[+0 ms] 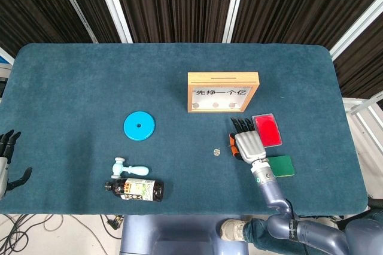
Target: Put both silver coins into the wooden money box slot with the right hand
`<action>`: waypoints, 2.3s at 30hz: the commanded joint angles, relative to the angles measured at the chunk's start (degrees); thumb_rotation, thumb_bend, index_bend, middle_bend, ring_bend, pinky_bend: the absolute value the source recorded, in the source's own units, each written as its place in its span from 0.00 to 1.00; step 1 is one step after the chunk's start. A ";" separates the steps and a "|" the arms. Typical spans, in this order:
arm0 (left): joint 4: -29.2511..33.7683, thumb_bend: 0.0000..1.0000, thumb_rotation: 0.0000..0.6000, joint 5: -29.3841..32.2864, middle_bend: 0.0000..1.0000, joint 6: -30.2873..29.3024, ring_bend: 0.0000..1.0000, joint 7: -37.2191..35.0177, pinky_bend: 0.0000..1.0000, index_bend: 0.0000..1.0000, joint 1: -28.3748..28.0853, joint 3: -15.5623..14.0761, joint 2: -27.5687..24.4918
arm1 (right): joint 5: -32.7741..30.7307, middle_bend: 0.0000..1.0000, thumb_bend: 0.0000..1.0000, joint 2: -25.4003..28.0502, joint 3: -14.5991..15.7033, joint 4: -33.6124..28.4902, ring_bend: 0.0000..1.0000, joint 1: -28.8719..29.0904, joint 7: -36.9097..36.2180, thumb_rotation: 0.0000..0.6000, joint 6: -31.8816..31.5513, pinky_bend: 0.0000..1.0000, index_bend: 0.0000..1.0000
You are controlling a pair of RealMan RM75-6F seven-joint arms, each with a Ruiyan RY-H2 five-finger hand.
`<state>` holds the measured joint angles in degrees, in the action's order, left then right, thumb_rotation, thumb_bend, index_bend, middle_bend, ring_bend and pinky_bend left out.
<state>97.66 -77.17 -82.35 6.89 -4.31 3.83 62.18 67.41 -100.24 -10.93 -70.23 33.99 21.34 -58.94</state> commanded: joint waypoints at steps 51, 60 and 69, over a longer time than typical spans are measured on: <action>1.77 0.30 1.00 1.99 0.00 0.57 0.00 -0.36 0.00 0.06 0.04 0.44 -0.27 | -11.01 0.03 0.52 27.10 -20.37 -25.35 0.00 7.29 2.05 1.00 -2.32 0.00 0.86; 1.60 0.30 1.00 3.05 0.00 1.35 0.00 0.34 0.00 0.06 -0.32 0.65 -0.24 | -27.98 0.03 0.52 27.23 -22.35 -22.11 0.00 17.23 11.10 1.00 3.86 0.00 0.86; 1.73 0.30 1.00 4.80 0.00 1.69 0.00 0.34 0.00 0.05 -0.40 1.29 -0.54 | -39.41 0.03 0.52 25.19 -19.21 -17.49 0.00 24.76 18.38 1.00 3.96 0.00 0.85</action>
<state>99.39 -72.38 -80.67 7.24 -4.71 5.11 61.65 29.63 -74.38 -31.14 -88.81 57.51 38.24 -55.06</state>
